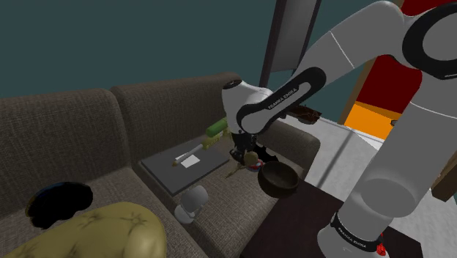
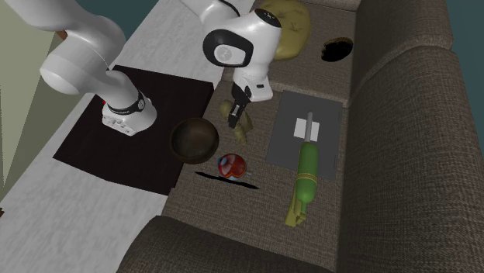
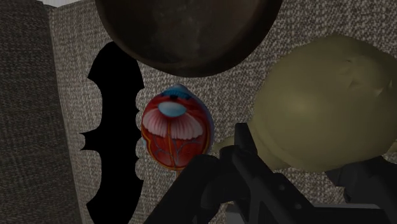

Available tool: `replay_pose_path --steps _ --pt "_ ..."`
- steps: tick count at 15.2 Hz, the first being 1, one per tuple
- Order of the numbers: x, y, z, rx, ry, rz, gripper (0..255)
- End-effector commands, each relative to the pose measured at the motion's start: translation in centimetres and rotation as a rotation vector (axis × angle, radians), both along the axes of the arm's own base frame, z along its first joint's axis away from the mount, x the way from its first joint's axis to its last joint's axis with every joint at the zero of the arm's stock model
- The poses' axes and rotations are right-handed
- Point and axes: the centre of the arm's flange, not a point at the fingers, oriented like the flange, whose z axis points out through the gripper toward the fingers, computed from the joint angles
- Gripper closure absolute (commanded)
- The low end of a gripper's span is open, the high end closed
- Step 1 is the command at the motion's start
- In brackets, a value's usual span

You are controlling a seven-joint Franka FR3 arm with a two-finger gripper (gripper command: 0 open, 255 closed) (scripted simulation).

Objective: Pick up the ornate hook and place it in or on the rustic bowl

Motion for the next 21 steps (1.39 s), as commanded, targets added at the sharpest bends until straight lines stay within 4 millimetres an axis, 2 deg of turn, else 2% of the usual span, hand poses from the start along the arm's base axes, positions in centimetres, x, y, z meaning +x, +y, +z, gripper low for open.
replay_pose_path --steps 1,12,21 --pt "0.0 0.0 1.2 0.000 0.000 0.000 255" --pt "0.0 0.0 6.8 0.000 0.000 0.000 255" --pt "-10.5 -5.6 7.2 0.000 0.000 0.000 255"
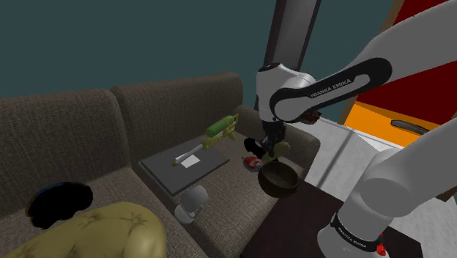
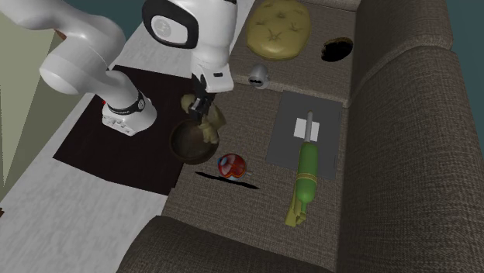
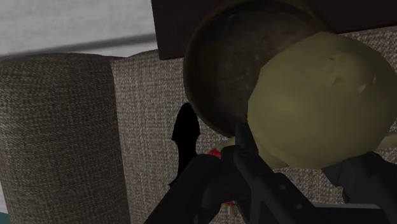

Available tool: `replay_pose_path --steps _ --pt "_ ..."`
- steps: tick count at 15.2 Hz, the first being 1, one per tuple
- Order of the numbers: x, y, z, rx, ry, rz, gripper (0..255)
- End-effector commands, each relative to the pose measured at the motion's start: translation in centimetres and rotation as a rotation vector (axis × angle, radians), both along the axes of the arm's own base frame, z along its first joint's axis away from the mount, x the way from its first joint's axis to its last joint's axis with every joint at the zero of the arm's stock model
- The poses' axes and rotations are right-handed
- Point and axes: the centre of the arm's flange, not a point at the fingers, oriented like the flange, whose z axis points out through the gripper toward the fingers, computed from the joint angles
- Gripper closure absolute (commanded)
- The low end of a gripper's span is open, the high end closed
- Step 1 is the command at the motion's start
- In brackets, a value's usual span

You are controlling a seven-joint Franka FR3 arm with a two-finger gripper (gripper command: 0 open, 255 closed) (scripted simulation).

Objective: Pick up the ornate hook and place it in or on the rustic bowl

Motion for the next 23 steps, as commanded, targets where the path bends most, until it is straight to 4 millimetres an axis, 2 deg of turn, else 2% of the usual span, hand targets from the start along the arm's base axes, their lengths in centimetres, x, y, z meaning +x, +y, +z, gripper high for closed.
replay_pose_path --steps 1,5,19,23 --pt "-2.4 -1.2 0.2 0.001 0.000 0.001 255" --pt "-7.5 -4.0 0.4 0.001 0.000 0.001 255" --pt "-7.5 -4.0 -7.0 0.001 0.000 0.001 255" --pt "-7.5 -4.0 -7.4 0.001 0.000 0.001 255"
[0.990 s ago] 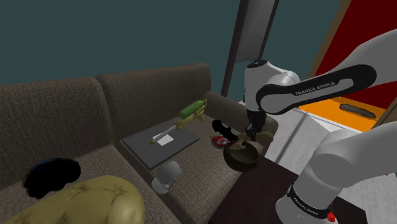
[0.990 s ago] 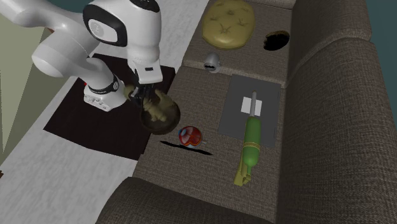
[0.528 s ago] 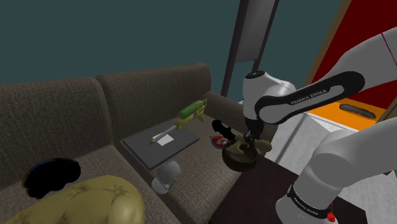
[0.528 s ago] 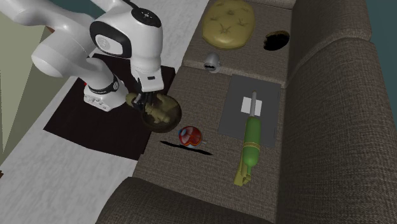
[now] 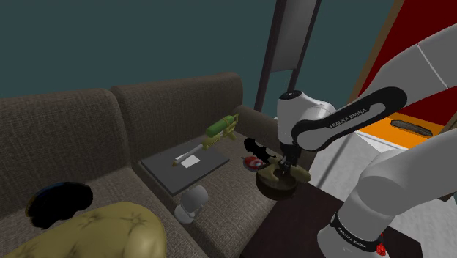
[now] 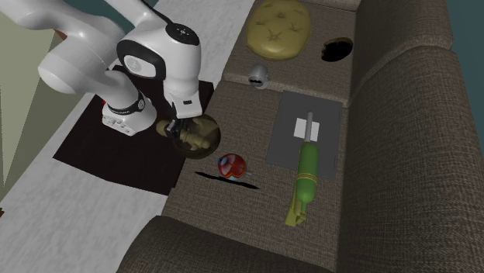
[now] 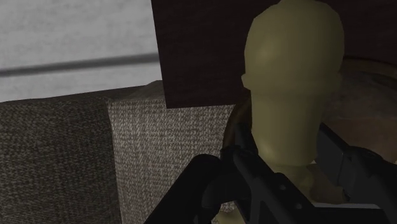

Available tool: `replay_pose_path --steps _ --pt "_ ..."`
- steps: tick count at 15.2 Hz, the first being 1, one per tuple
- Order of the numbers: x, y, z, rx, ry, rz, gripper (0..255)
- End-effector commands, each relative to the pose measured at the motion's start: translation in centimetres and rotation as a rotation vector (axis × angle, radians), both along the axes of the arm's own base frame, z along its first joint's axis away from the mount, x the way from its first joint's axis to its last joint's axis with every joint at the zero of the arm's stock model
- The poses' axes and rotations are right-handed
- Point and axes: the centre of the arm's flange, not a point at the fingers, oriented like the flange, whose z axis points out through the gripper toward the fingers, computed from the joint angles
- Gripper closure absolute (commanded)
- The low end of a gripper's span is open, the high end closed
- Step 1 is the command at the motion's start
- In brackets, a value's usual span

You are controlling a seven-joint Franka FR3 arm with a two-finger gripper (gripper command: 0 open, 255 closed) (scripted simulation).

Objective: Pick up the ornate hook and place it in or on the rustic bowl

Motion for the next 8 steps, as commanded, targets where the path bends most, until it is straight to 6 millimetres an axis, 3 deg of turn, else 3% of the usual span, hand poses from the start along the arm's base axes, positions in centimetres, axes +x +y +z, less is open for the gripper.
replay_pose_path --steps 1,5,6,8 --pt "0.00 0.02 -0.11 0.001 0.000 0.001 255" --pt "0.00 0.02 -0.11 0.001 0.000 0.001 255" --pt "-0.01 0.01 -0.10 0.001 0.000 0.001 0" --pt "-0.01 0.01 -0.11 0.001 0.000 0.001 0"
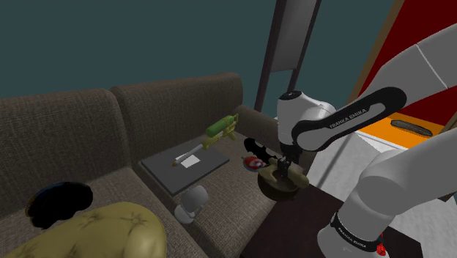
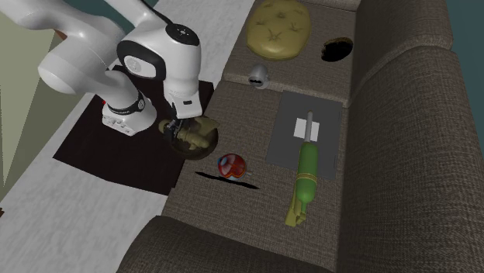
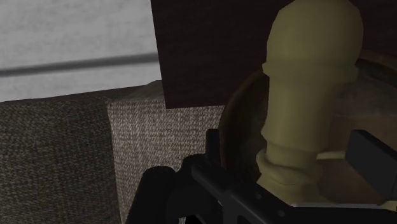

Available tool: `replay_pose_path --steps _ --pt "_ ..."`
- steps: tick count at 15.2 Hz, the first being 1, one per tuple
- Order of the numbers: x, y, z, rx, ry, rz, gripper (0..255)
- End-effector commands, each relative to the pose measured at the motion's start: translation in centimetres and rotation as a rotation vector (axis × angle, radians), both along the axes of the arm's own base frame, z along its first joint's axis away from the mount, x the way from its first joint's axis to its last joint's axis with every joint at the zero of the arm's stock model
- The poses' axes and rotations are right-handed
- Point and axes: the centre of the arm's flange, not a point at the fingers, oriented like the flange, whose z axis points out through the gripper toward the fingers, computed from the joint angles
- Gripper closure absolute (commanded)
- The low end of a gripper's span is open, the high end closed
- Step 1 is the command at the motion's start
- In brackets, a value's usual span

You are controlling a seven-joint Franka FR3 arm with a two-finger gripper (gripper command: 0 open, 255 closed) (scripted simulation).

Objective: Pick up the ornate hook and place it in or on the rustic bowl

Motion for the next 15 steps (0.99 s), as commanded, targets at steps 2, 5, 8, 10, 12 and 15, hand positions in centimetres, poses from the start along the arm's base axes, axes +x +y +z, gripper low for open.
replay_pose_path --steps 2,5,8,10,12,15 --pt "0.0 0.0 0.0 0.000 0.000 0.000 0" --pt "0.5 0.7 2.5 0.000 0.000 0.000 0" --pt "1.0 1.3 4.7 0.000 0.000 0.000 0" --pt "1.0 1.3 4.7 0.000 0.000 0.000 0" --pt "1.0 1.3 4.7 0.000 0.000 0.000 0" --pt "1.0 1.3 4.7 0.000 0.000 0.000 0"
